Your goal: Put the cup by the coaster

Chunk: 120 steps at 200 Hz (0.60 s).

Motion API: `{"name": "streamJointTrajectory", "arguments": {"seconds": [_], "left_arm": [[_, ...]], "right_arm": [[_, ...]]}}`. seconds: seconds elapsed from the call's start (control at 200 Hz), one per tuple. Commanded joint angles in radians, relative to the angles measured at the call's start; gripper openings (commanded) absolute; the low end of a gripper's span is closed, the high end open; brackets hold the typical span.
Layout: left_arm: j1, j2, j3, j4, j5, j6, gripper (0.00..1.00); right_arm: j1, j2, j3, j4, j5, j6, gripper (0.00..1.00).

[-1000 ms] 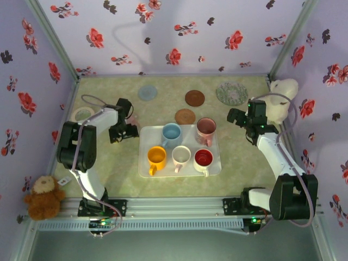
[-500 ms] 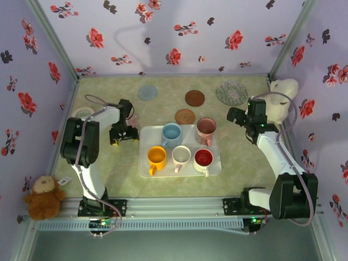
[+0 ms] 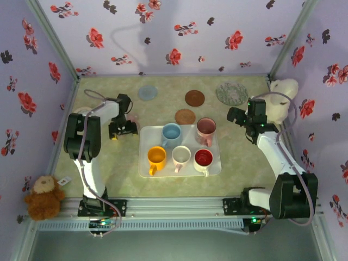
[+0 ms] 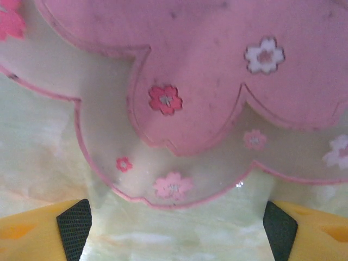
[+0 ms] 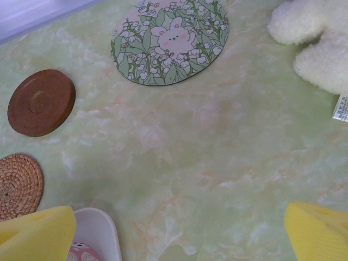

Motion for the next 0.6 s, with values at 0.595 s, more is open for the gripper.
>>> {"name": "streamJointTrajectory", "arguments": {"seconds": [0.595], "left_arm": [[0.091, 0.034, 0.061, 0.064, -0.078, -0.001, 0.86]], "right_arm": [[0.006, -0.014, 0.021, -0.016, 0.022, -0.034, 0.99]]}}
